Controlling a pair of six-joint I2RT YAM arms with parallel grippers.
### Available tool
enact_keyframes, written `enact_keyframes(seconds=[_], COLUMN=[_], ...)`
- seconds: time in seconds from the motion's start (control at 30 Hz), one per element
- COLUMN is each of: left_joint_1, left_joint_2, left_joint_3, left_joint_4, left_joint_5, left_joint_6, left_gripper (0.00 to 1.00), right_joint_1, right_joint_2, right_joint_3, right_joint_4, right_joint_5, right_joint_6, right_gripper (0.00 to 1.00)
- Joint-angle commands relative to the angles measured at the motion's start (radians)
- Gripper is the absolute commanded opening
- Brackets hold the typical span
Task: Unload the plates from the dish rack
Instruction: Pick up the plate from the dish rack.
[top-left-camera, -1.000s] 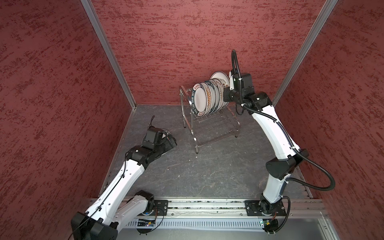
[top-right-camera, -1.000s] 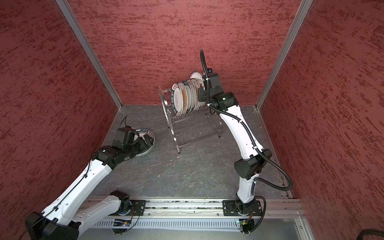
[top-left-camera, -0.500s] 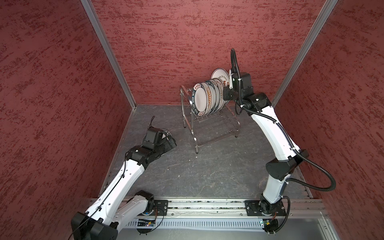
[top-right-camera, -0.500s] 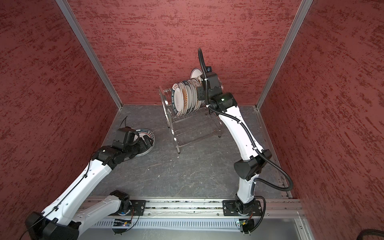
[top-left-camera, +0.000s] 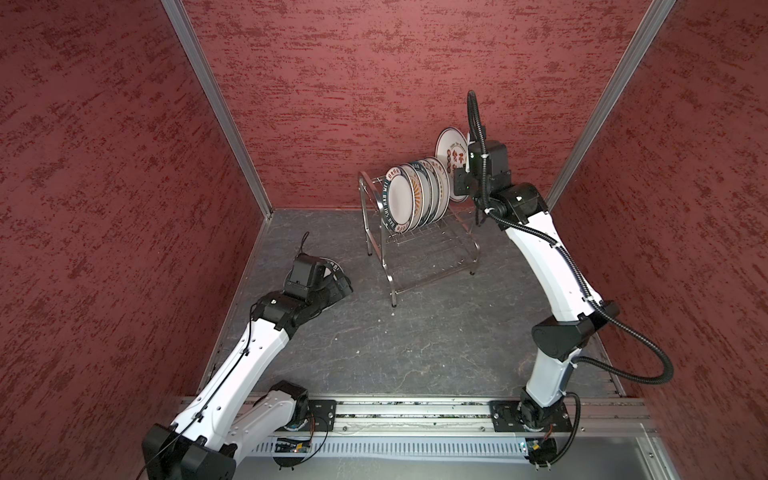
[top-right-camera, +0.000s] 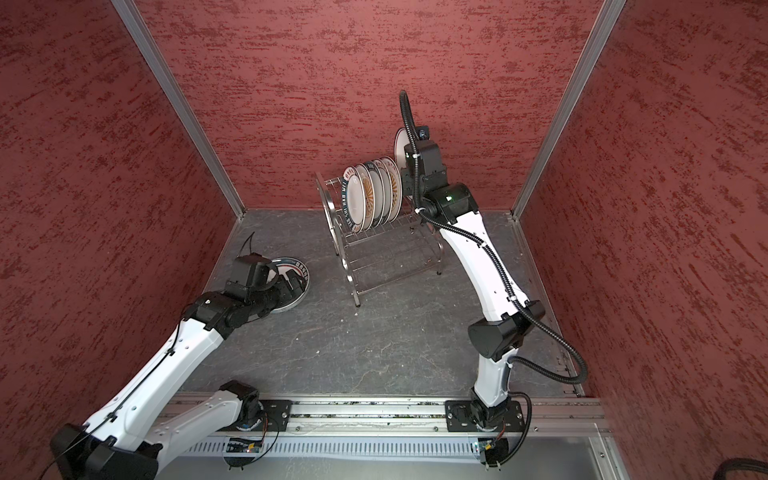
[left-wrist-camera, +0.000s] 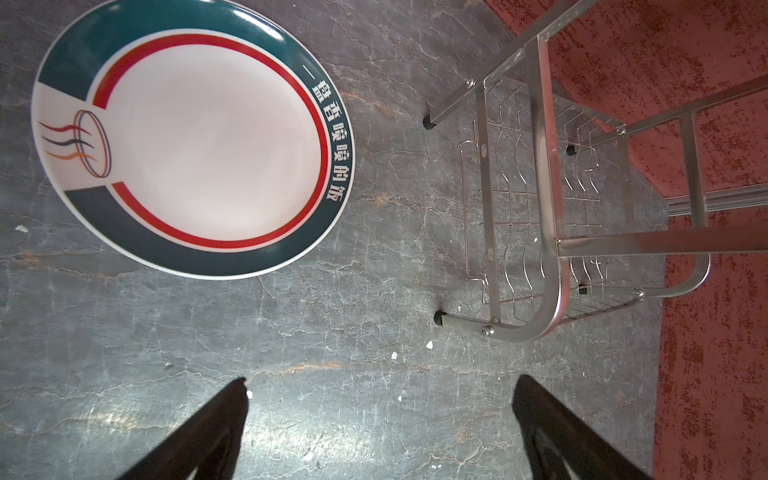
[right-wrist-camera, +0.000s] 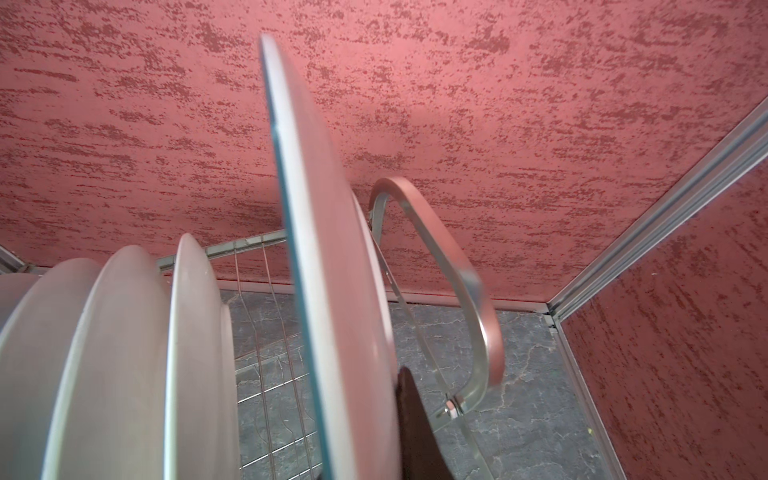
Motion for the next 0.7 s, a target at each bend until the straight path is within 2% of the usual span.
enact_keyframes(seconds=[0.0, 0.27, 0.67], left_joint_1=[0.004, 0.004, 0.002], left_joint_2=[-0.007, -0.011, -0.009], left_joint_3=[-0.008, -0.026, -0.032], left_joint_4=[-0.002, 0.018, 0.031], left_joint_5=[-0.023, -0.056, -0.086], left_joint_6=[0.003, -0.017, -0.027], left_gripper=[0.99, 0.99, 0.99], right_joint_1=[-0.004, -0.004, -0.012], right_joint_2=[-0.044, -0.052, -0.183], right_joint_3=[0.054, 0.133, 0.082], right_joint_4=[0.082, 0.080, 0.106], right_joint_5=[0.061, 0.094, 0.201], right_joint_6=[-0.041, -0.079, -0.137], right_gripper=[0.05, 0.05, 0.05])
